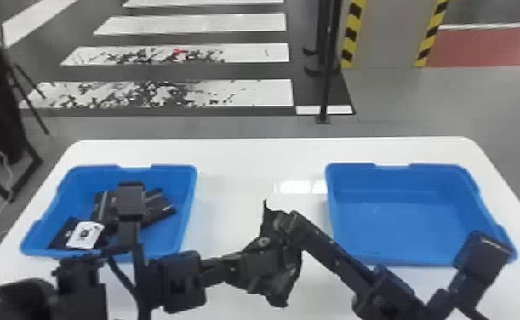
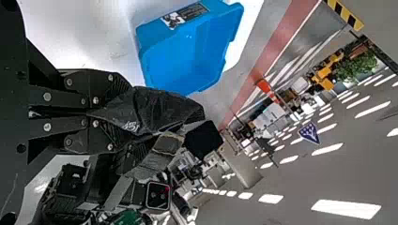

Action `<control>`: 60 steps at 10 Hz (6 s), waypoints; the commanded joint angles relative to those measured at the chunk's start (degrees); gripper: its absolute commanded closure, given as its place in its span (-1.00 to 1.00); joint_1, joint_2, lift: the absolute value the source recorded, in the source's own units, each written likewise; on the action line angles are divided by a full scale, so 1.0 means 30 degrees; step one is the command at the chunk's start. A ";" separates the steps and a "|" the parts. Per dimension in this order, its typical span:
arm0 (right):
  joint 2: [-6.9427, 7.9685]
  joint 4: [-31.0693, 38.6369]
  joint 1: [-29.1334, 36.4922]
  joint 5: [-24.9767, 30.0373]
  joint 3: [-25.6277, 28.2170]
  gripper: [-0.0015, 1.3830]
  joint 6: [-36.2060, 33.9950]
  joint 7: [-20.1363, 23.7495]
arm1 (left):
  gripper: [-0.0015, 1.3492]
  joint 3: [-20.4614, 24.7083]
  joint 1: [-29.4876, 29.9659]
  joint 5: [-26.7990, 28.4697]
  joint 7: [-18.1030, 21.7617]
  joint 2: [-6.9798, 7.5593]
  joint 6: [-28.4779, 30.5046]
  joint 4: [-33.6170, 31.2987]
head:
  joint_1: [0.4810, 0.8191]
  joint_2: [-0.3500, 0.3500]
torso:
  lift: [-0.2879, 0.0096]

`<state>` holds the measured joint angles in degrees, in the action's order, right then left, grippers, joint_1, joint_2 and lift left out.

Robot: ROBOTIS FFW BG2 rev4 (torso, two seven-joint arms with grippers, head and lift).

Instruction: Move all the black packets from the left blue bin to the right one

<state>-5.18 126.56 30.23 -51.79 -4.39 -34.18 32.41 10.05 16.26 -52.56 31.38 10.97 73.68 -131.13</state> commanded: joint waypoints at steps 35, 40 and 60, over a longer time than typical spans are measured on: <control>0.1169 0.2744 0.6375 0.8883 0.3331 -0.79 0.6284 -0.6085 | -0.67 0.4002 -0.6594 1.3864 -0.2637 0.1031 0.1219 0.5578 | 0.27 0.72 | -0.10; 0.1169 0.2416 0.6234 0.8274 0.3255 -0.79 0.6190 -0.6056 | -0.65 0.0117 -0.8375 1.7520 -0.2637 0.1119 0.1219 0.8484 | 0.27 0.64 | -0.10; 0.0378 0.3400 0.3281 0.4694 0.0932 -0.79 0.4221 -0.4356 | 0.80 -0.0074 -0.2375 1.0512 -0.1348 -0.0170 -0.1219 -0.1172 | 0.27 0.39 | -0.10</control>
<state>-3.87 137.17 40.95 -37.19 -0.99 -21.12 19.32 10.43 8.86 -20.09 27.34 10.70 70.29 -134.51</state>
